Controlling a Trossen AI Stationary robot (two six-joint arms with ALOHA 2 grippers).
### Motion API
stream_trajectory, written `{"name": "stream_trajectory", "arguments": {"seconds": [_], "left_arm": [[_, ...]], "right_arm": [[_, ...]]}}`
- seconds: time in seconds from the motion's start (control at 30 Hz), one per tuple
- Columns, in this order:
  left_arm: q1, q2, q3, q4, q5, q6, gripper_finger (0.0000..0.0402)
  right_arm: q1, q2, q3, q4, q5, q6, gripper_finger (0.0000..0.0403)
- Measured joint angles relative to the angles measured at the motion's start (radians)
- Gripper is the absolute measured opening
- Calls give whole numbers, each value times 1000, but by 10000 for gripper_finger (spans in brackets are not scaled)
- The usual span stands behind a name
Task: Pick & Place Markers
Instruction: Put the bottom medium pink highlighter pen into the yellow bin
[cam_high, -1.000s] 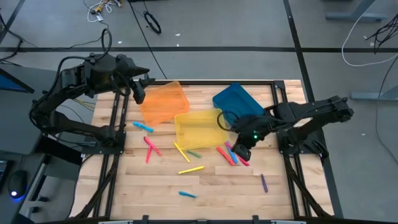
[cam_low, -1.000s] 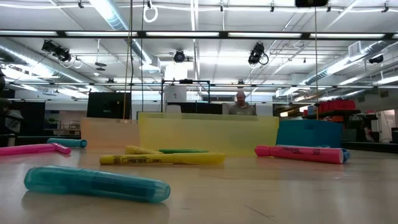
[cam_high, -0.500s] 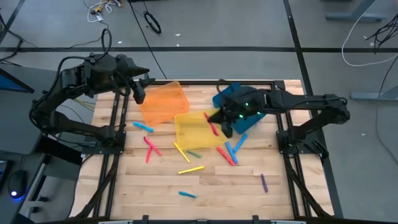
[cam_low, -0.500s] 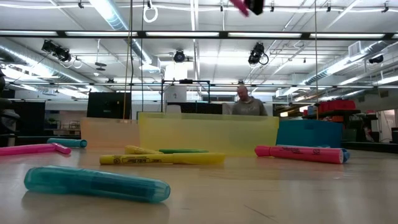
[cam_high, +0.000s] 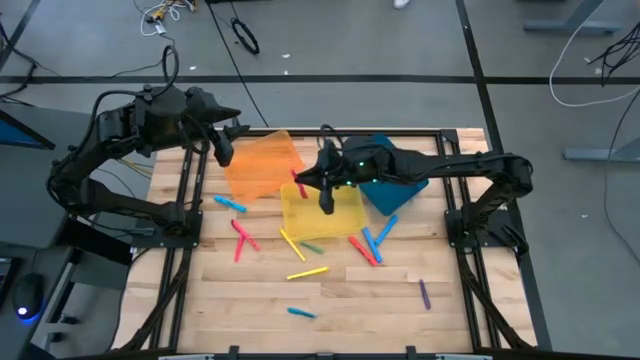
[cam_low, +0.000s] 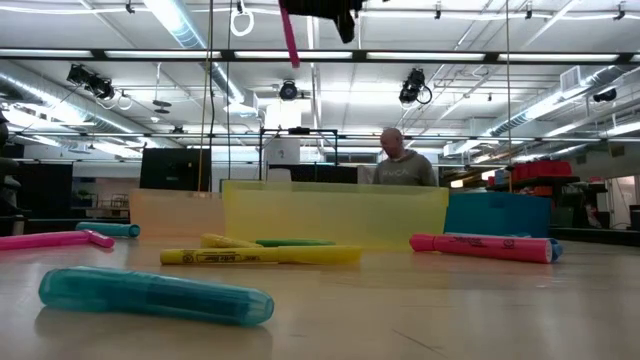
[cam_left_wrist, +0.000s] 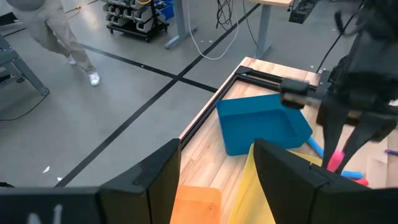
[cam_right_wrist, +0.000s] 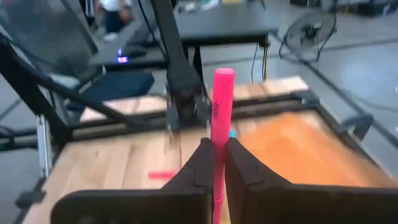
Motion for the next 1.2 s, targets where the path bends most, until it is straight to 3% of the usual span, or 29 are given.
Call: {"name": "stream_trajectory", "arguments": {"seconds": [0.37,0.83,1.2], "left_arm": [[0,0,0,23,-7,11,209],[0,0,0,29,-11,11,209],[0,0,0,33,-11,30,209]], "right_arm": [[-51,130,17,-245,-26,-27,9],[-77,409,380,-776,-1,-220,9],[-31,506,395,-873,21,-259,9]]}}
